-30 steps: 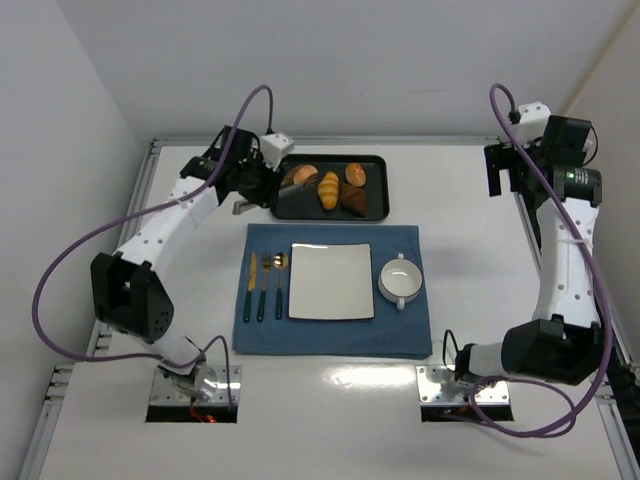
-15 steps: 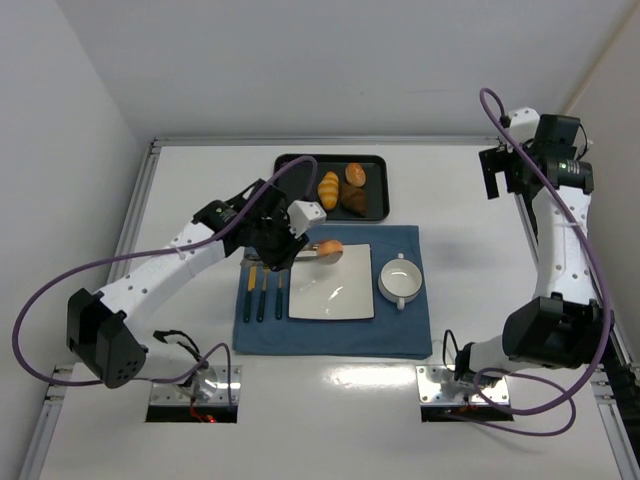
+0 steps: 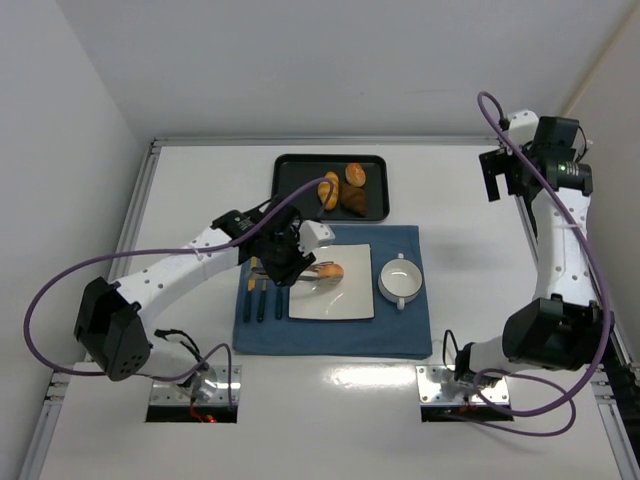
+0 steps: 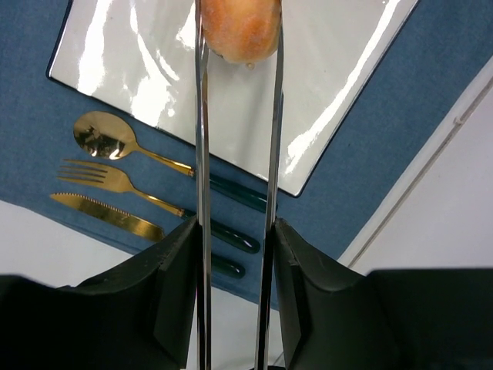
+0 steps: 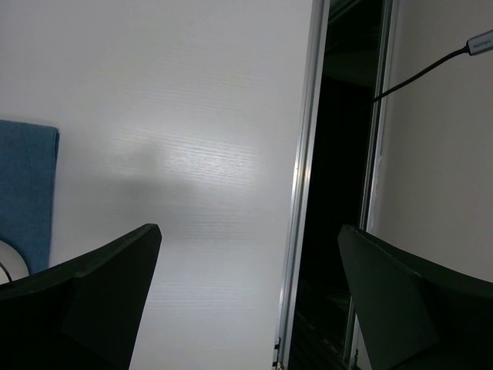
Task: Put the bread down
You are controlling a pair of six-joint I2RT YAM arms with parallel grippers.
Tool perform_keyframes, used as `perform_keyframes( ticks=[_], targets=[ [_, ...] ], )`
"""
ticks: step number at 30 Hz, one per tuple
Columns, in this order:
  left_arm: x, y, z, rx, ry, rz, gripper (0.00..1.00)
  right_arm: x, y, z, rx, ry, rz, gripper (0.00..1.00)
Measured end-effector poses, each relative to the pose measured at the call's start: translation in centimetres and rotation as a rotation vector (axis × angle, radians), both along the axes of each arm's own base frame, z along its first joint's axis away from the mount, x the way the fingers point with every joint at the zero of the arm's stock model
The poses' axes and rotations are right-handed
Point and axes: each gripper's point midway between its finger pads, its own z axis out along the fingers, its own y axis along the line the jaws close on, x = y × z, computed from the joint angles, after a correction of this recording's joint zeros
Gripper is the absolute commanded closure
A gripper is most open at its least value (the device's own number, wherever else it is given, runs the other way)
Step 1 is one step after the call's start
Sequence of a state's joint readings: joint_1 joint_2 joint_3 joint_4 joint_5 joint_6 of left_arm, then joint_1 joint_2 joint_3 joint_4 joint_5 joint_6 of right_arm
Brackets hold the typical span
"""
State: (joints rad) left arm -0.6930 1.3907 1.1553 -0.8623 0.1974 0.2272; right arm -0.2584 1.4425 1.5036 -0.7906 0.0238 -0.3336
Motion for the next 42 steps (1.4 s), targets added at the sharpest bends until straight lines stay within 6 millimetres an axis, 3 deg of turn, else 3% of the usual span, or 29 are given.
perform_keyframes(
  ticks=[9,13,14,21,42],
  targets=[
    [0.6,-0.7,-1.9,0.004,0.016,-0.004,0.76,-0.4,0.0,-0.1,-0.008,0.002,0.004,0.00],
    [0.7,-0.8,-2.8,0.012,0.028,-0.005,0.62,-0.4,0.0,0.0,-0.009,0.001,0.004,0.00],
    [0.6,-0.7,-3.0,0.014,0.030,-0.005,0.55,-0.4,0.0,0.0,-0.009,0.001,0.004,0.00],
    [0.3,-0.6,-3.9,0.015,0.043,-0.004,0.42,-0.4,0.0,0.0,-0.011,0.001,0.006,0.00],
    [0.8,-0.9,-3.2,-0.011,0.038,0.027,0.42,-0.3,0.0,0.3,-0.013,-0.008,0.006,0.00]
  ],
)
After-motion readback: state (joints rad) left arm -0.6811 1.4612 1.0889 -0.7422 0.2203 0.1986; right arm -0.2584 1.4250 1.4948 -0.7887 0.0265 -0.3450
